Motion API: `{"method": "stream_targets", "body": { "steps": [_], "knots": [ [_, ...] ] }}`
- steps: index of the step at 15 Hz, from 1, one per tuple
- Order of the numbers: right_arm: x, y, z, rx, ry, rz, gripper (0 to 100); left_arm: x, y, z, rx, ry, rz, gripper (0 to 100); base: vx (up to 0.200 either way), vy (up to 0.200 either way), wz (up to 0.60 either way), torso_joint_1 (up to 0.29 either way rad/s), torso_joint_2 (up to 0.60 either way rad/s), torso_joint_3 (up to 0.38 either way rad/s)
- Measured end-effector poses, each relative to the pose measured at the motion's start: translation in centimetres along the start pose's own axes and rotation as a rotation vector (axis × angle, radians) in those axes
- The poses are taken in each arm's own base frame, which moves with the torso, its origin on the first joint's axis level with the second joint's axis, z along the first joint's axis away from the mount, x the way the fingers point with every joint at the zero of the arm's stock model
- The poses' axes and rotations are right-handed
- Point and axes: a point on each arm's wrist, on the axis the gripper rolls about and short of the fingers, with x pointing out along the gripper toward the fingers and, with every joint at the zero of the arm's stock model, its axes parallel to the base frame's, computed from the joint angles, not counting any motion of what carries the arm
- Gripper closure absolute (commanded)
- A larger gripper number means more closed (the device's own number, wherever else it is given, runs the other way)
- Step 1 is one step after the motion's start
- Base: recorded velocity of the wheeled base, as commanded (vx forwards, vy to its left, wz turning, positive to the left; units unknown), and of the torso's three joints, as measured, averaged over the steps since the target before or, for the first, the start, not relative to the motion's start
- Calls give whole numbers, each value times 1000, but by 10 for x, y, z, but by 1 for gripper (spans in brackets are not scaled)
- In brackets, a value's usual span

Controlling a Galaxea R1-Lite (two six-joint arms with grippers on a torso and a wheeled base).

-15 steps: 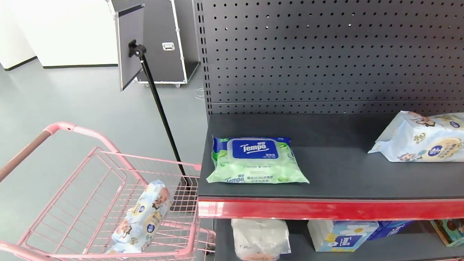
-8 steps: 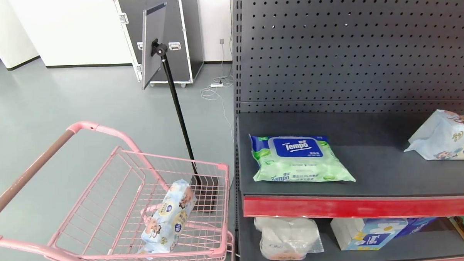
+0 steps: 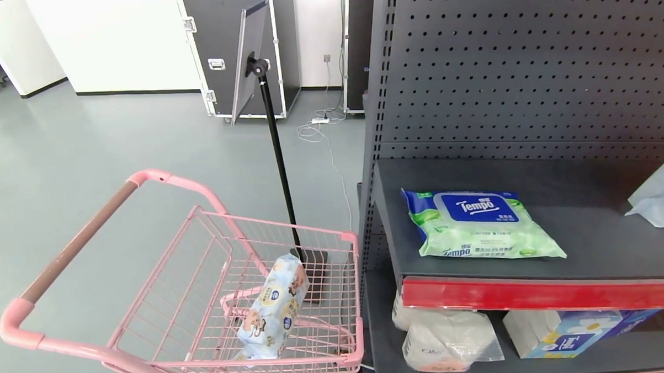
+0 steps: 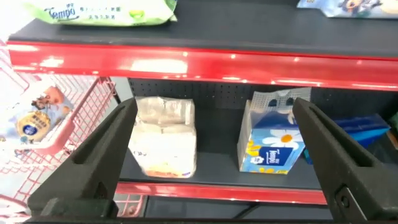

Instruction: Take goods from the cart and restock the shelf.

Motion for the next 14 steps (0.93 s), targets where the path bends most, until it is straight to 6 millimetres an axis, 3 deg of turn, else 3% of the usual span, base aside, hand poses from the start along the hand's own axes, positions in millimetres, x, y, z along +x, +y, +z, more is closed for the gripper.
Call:
{"method": "stream_targets", "body": {
  "steps": [7, 14],
  "knots": [
    [0, 0, 0, 1, 0, -3, 0, 0, 0, 0, 0, 1, -1, 0, 0, 0, 0, -148, 397, 246],
    [0, 0, 0, -2, 0, -6, 0, 0, 0, 0, 1, 1, -3, 0, 0, 0, 0, -173, 533, 357]
  ]
}}
